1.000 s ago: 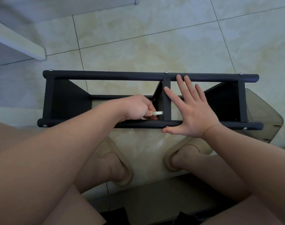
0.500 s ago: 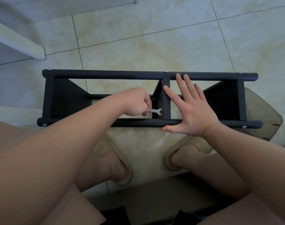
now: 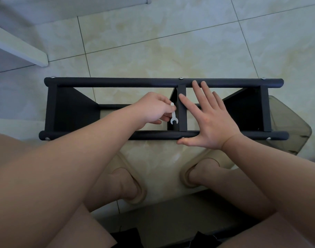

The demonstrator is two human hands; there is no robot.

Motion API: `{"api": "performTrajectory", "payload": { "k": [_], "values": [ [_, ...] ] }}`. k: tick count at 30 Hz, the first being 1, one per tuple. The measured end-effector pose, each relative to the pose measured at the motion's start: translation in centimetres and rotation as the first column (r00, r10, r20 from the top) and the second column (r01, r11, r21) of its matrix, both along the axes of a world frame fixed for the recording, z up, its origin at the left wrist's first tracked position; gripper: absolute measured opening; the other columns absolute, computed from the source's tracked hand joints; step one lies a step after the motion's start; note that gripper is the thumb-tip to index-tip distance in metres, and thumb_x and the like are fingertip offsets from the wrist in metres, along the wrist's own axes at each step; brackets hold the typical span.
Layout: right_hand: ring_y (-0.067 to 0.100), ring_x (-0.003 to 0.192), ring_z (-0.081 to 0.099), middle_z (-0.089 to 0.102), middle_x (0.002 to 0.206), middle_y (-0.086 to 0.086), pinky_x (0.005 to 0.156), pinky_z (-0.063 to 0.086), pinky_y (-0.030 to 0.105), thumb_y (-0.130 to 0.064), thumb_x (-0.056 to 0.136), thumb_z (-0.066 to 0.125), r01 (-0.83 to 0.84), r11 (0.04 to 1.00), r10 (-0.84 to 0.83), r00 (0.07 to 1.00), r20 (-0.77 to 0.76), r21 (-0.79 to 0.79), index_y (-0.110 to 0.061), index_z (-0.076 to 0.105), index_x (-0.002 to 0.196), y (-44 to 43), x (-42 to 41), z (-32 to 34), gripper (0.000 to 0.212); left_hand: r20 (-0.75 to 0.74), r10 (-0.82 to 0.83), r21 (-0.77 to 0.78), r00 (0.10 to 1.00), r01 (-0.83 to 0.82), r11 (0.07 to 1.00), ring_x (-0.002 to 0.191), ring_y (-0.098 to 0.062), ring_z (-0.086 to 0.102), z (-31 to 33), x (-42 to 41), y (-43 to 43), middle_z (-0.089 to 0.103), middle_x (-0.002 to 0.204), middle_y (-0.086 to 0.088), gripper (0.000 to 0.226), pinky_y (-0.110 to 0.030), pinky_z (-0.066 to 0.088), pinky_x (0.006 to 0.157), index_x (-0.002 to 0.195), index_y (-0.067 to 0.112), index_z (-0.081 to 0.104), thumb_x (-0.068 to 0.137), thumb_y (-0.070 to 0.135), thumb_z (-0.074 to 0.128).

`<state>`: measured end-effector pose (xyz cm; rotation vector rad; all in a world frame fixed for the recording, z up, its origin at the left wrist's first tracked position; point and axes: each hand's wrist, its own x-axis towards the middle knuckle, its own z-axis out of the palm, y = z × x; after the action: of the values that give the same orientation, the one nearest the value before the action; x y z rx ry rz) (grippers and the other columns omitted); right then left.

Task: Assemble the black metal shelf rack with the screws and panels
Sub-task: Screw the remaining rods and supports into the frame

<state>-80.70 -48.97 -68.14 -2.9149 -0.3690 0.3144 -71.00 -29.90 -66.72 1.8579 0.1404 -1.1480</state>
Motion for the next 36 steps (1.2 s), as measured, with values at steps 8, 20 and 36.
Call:
{"api": "performTrajectory", "payload": {
  "k": [8,20,36],
  "values": [
    [0.039,0.157,-0.004,-0.001,0.170,0.017,0.123,0.014,0.062,-0.095,0.070,0.039,-0.001,1.000,0.001,1.000,0.011,0.005,-0.025,0.016,0.164,-0.05,0.10,0.02,0.119,0.002,0.165,0.047,0.986,-0.165,0.985,0.078,-0.013,0.069,-0.06,-0.30,-0.27,0.074,0.078,0.005,0.003,-0.029,0.052,0.075,0.092,0.022,0.068,0.093,0.025,0.069],
    [0.039,0.157,-0.002,0.001,0.170,0.017,0.123,0.014,0.062,-0.094,0.069,0.041,-0.001,1.000,0.001,1.000,0.024,0.014,-0.025,0.018,0.163,-0.09,0.24,-0.12,0.119,-0.165,0.216,0.014,0.962,-0.217,0.976,0.088,-0.012,0.071,0.25,-0.36,-0.56,0.078,0.091,0.005,0.016,-0.029,0.051,0.073,0.106,0.022,0.068,0.099,0.029,0.056],
    [0.039,0.157,-0.003,0.000,0.170,0.017,0.123,0.014,0.063,-0.095,0.070,0.038,-0.002,1.000,0.002,1.000,0.013,0.006,-0.024,0.018,0.163,-0.09,0.35,0.04,0.119,-0.134,0.170,0.018,0.976,-0.169,0.985,0.081,-0.011,0.070,0.06,-0.31,-0.49,0.076,0.085,0.006,0.012,-0.028,0.052,0.074,0.101,0.023,0.069,0.099,0.029,0.058]
  ]
}}
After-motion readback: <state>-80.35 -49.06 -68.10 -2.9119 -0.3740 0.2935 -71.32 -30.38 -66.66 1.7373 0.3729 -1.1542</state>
